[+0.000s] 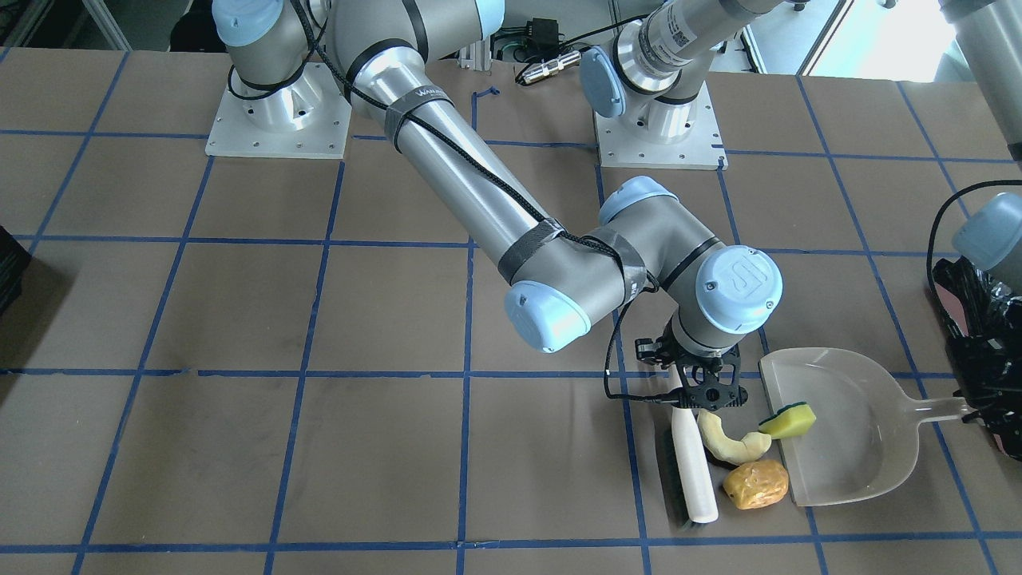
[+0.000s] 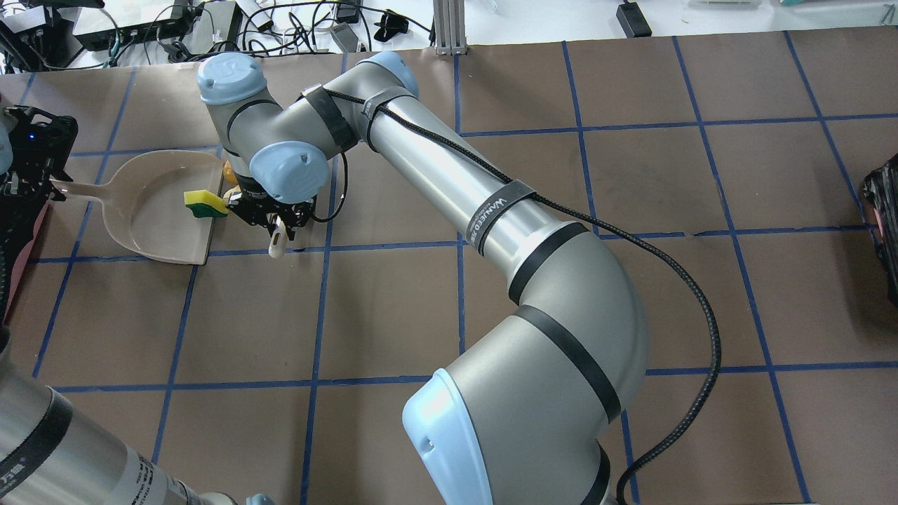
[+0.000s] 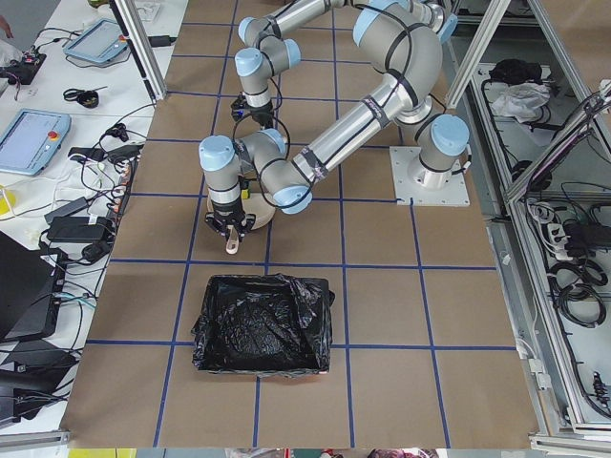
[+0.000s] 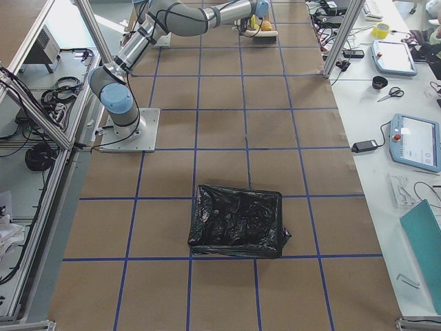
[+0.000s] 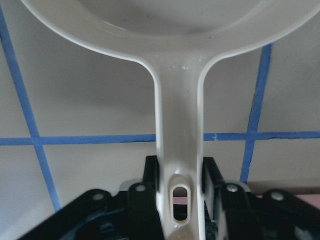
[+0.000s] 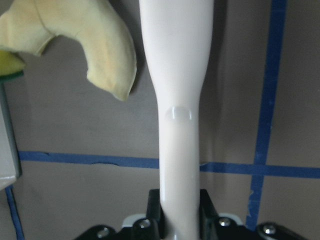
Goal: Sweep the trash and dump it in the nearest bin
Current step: 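Sweep the peel and brown lump into the dustpan with the right gripper's brush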
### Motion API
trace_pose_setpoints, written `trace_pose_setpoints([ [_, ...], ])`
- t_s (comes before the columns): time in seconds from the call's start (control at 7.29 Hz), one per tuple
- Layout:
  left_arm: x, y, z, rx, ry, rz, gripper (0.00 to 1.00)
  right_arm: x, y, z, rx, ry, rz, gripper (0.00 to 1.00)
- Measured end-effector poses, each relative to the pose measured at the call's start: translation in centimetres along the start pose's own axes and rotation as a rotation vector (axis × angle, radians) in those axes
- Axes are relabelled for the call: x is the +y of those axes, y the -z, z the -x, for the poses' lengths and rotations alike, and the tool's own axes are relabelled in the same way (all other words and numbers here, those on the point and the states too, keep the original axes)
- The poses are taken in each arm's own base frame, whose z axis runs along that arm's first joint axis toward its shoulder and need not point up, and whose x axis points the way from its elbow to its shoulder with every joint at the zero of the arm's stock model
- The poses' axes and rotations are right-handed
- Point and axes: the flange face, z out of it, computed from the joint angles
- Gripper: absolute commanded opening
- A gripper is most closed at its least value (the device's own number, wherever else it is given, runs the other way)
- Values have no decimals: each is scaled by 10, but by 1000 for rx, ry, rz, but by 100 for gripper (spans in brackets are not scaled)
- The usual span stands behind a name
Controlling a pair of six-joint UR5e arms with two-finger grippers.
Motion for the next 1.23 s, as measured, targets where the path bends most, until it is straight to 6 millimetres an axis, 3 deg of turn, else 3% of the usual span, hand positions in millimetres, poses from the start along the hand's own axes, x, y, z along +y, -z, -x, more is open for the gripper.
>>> trace_pose_setpoints([
  [0.55, -1, 1, 1, -1, -2, 1, 0, 33, -11, 38, -76, 342, 16, 0],
  [0.82, -1, 0, 0, 0, -2, 0, 0, 50, -20, 63, -125, 427, -12, 0],
  [0.96, -2, -1, 0, 2, -3, -1, 0, 59, -16, 76, -164, 416, -17, 0],
  [1.23, -2, -2, 0, 4, -11, -4, 0, 70, 4, 84, -220, 227, 14, 0],
])
